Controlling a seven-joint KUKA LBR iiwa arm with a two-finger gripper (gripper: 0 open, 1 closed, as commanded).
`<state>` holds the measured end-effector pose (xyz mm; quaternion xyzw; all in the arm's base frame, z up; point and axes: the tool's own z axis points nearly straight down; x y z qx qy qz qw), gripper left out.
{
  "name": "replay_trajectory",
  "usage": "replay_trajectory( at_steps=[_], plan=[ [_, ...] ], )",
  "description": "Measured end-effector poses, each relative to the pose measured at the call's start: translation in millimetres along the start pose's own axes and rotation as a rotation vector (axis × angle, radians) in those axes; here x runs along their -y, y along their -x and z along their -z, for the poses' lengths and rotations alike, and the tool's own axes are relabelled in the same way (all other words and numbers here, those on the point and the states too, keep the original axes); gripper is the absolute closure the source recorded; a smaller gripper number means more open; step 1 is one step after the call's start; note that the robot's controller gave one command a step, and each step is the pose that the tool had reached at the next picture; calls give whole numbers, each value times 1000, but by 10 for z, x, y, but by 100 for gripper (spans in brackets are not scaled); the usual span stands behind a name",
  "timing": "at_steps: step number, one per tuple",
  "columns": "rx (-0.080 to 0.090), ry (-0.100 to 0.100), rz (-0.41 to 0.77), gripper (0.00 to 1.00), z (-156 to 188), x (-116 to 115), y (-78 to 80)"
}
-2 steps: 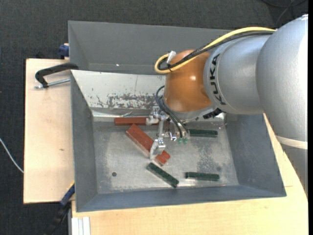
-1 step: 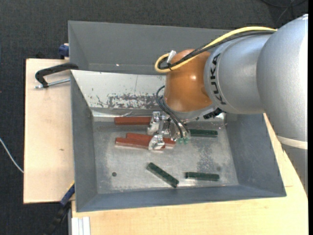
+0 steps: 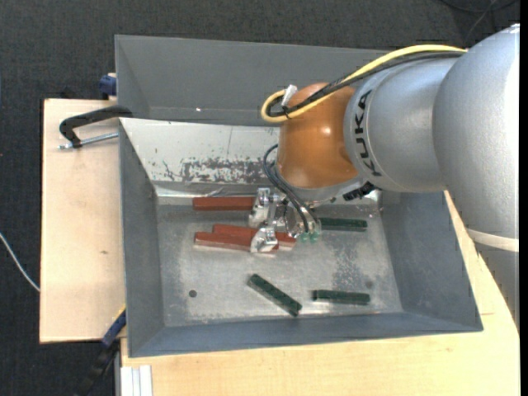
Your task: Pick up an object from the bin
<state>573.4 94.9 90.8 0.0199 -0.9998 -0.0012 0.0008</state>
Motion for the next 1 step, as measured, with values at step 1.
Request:
replay_trajectory(
  at_steps=[1],
  plan=[
    [5,-2,38,100,1951,-6,110]
  ],
)
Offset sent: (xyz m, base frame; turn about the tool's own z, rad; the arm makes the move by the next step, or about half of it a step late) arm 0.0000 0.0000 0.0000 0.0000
